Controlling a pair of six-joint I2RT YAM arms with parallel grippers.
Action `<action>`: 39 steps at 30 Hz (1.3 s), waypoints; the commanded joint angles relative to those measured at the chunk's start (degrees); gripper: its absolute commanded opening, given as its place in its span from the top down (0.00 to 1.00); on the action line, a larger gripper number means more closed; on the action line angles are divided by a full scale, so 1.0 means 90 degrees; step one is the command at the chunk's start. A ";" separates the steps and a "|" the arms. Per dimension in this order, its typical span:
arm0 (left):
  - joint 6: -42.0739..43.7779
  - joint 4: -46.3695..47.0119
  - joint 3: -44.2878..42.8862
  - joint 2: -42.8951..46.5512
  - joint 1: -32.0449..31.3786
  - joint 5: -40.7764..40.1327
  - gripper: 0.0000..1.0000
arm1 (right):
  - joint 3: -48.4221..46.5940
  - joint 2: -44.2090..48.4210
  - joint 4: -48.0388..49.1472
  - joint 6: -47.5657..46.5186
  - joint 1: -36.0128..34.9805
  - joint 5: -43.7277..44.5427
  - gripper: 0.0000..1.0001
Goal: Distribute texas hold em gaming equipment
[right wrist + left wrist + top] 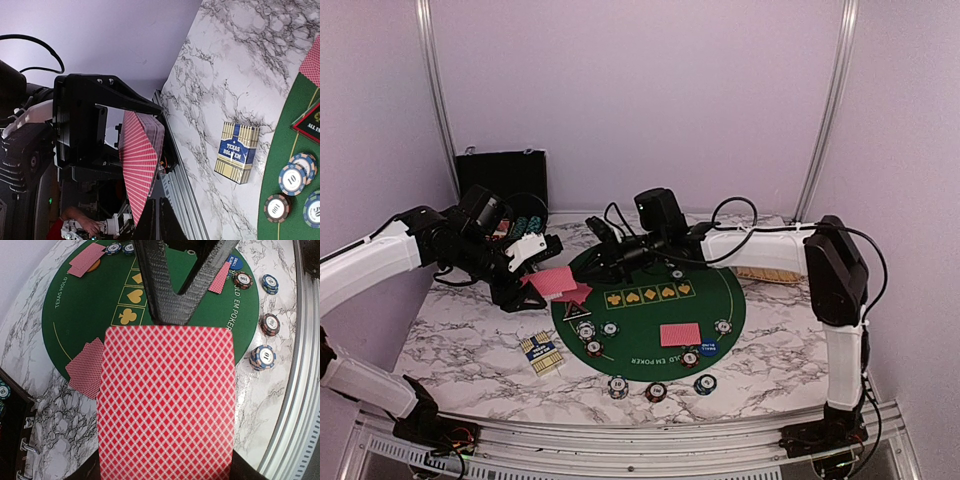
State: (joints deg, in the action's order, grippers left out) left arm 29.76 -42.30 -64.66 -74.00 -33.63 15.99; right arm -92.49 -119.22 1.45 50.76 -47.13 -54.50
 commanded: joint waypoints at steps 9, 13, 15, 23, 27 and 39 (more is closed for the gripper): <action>0.0028 0.0087 0.0032 0.0115 0.0025 0.0011 1.00 | 0.0549 0.0540 0.0572 0.0300 0.0115 -0.0070 0.43; 0.0024 0.0081 0.0036 0.0123 0.0025 0.0021 1.00 | 0.0516 0.0456 0.0784 0.0476 0.0042 -0.0067 0.41; 0.0019 0.0094 0.0046 0.0116 0.0025 0.0029 1.00 | 0.0412 0.0357 0.0768 0.0497 -0.0022 -0.0090 0.41; 0.0024 0.0092 0.0044 0.0128 0.0025 0.0013 1.00 | -0.0005 -0.0081 0.0805 0.0602 -0.0235 -0.0175 0.50; 0.0019 0.0094 0.0061 0.0141 0.0025 0.0011 1.00 | -0.0100 -0.0184 0.0845 0.0661 -0.0270 -0.0224 0.57; 0.0033 0.0095 0.0066 0.0134 0.0025 0.0026 1.00 | 0.0009 -0.0019 0.0620 0.0491 -0.0213 -0.0249 0.89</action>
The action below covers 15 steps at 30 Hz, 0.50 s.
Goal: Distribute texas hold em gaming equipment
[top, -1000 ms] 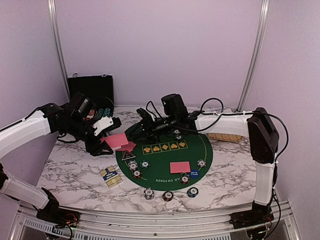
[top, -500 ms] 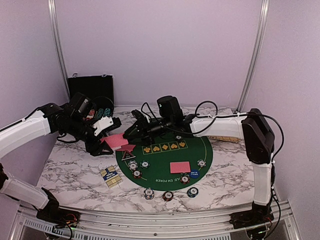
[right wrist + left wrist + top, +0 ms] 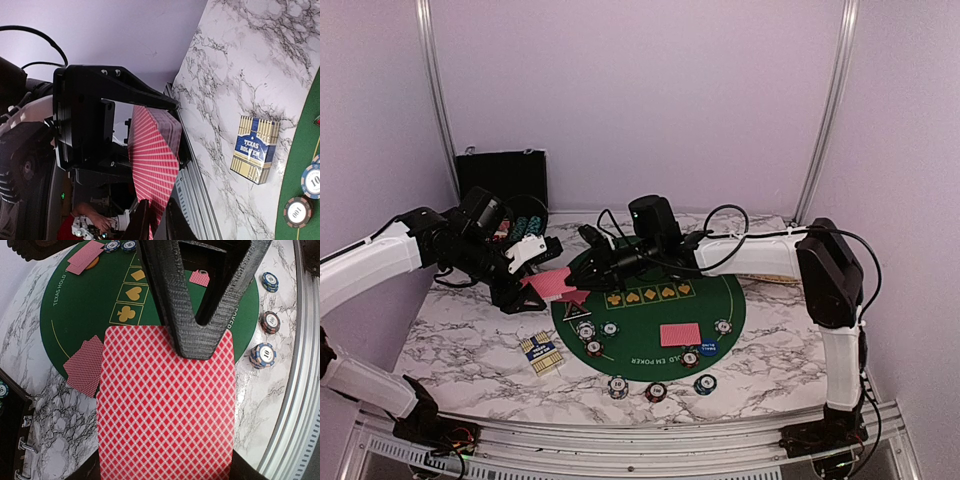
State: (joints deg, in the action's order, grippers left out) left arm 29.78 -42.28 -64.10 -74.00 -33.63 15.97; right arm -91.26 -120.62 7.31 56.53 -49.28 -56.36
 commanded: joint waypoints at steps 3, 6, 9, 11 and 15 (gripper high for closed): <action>0.0020 0.0094 0.0003 0.0130 0.0025 0.0039 1.00 | -0.0016 0.0225 -0.0174 -0.0241 0.0079 -0.0017 0.93; 0.0016 0.0090 0.0002 0.0141 0.0025 0.0032 1.00 | 0.0077 0.0323 -0.0225 -0.0274 0.0131 -0.0006 0.97; 0.0011 0.0091 0.0003 0.0139 0.0025 0.0026 1.00 | 0.0124 0.0411 -0.0269 -0.0298 0.0174 0.0002 1.00; 0.0019 0.0097 0.0003 0.0141 0.0026 0.0017 1.00 | 0.0162 0.0472 -0.0310 -0.0315 0.0199 0.0001 1.00; 0.0019 0.0090 0.0011 0.0151 0.0025 0.0013 1.00 | 0.0311 0.0667 -0.0479 -0.0426 0.0309 0.0010 1.00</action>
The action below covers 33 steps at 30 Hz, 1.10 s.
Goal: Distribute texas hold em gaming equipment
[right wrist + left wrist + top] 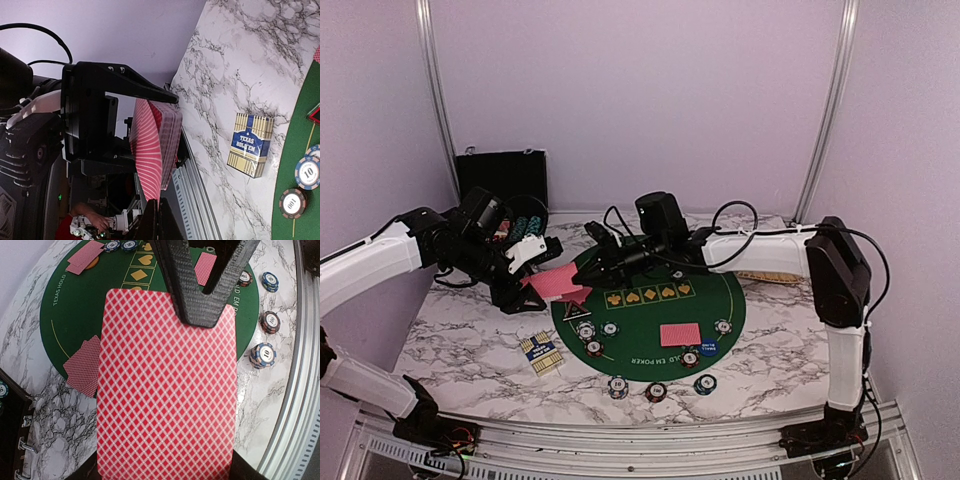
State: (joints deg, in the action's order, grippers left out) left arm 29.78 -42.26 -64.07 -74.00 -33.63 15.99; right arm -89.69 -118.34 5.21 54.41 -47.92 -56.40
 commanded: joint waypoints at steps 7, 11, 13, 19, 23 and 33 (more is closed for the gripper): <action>0.0021 0.0090 0.0025 0.0165 0.0025 0.0023 1.00 | 0.0654 0.0798 -0.0325 -0.0284 0.0357 0.0046 1.00; 0.0012 0.0083 0.0020 0.0167 0.0025 0.0023 1.00 | 0.0904 0.0967 -0.0419 -0.0377 0.0440 0.0056 1.00; 0.0011 0.0092 0.0025 0.0171 0.0025 0.0016 1.00 | 0.1051 0.1106 -0.0528 -0.0492 0.0505 0.0074 1.00; 0.0002 0.0086 0.0006 0.0155 0.0025 0.0045 1.00 | 0.1732 0.1650 -0.1017 -0.0888 0.0909 0.0113 1.00; -0.0006 0.0079 -0.0014 0.0125 0.0025 0.0059 1.00 | 0.2529 0.2074 -0.1120 -0.1076 0.1312 0.0179 1.00; -0.0015 0.0085 0.0000 0.0080 0.0025 0.0107 1.00 | 0.4061 0.2761 -0.1831 -0.1945 0.2232 0.0542 1.00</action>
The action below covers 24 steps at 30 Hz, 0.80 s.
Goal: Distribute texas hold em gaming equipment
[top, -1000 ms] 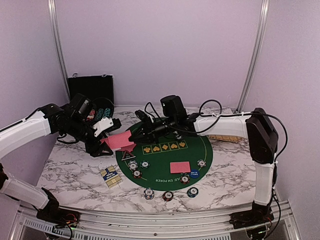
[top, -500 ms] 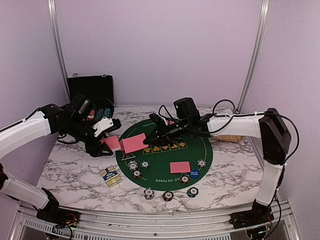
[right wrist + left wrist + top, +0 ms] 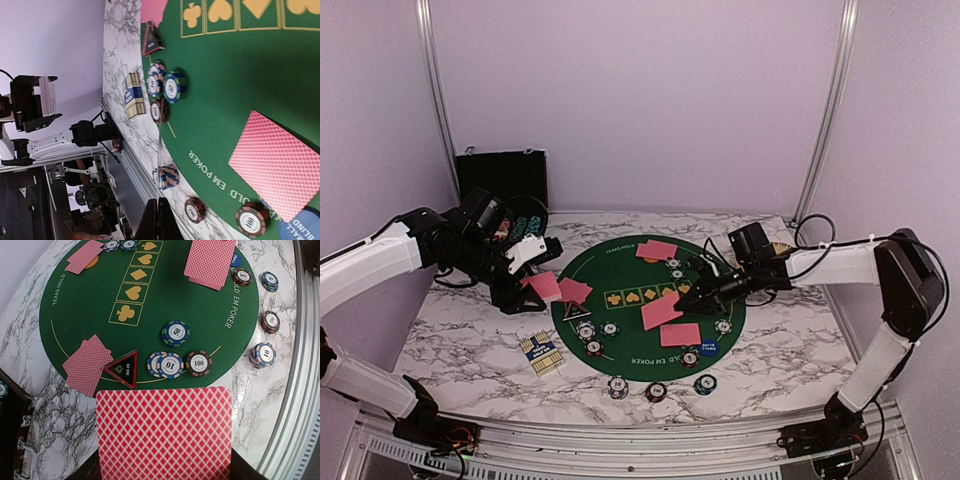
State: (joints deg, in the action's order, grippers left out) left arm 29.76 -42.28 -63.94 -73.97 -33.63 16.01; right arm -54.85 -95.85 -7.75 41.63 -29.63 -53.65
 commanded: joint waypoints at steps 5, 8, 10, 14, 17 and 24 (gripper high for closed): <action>-0.0025 0.0079 -0.0029 0.0053 0.0025 0.0127 1.00 | 0.0485 0.0307 -0.0660 -0.0794 0.0364 0.0529 1.00; -0.0023 0.0087 -0.0048 0.0036 0.0025 0.0140 1.00 | 0.0601 0.0328 -0.0685 -0.0837 0.0400 0.0593 1.00; -0.0020 0.0089 -0.0053 0.0019 0.0025 0.0150 1.00 | 0.0601 0.0316 -0.0773 -0.0905 0.0401 0.0684 1.00; -0.0040 0.0096 -0.0063 0.0001 0.0025 0.0166 1.00 | 0.0624 0.0259 -0.0826 -0.0984 0.0420 0.0750 1.00; -0.0027 0.0088 -0.0063 -0.0010 0.0025 0.0165 1.00 | 0.0635 0.0218 -0.0838 -0.1032 0.0457 0.0807 1.00; -0.0025 0.0091 -0.0073 -0.0005 0.0025 0.0132 1.00 | 0.0661 0.0114 -0.0945 -0.1179 0.0581 0.0990 1.00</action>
State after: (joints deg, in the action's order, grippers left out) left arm 29.74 -42.28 -63.94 -74.00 -33.63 16.08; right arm -48.80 -94.59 -14.50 32.93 -25.32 -46.78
